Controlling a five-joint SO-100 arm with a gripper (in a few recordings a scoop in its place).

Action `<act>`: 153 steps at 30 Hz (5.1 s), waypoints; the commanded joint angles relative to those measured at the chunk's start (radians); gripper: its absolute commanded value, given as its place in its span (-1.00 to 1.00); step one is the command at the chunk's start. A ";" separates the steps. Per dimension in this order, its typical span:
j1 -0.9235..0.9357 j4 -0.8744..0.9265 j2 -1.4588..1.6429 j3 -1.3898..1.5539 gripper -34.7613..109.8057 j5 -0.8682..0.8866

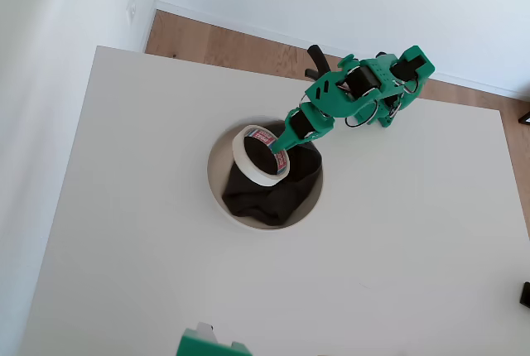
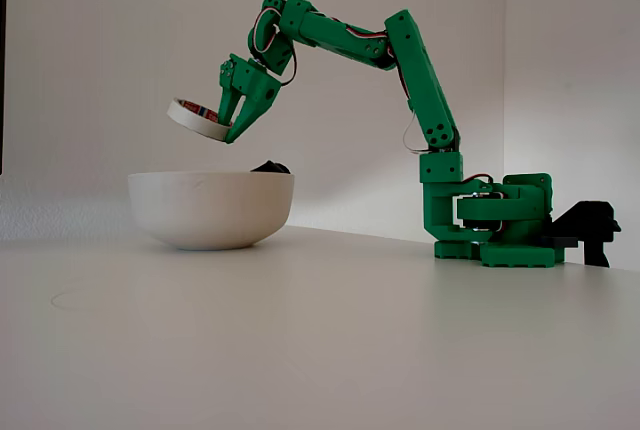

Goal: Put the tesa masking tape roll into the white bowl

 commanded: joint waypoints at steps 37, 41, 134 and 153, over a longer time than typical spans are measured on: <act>-0.018 -0.097 -0.265 -0.061 -0.07 0.063; -0.014 -0.115 -0.262 -0.061 -0.32 0.041; -0.953 0.002 1.568 1.411 -0.63 0.011; -0.928 0.044 2.079 1.914 -0.63 -0.025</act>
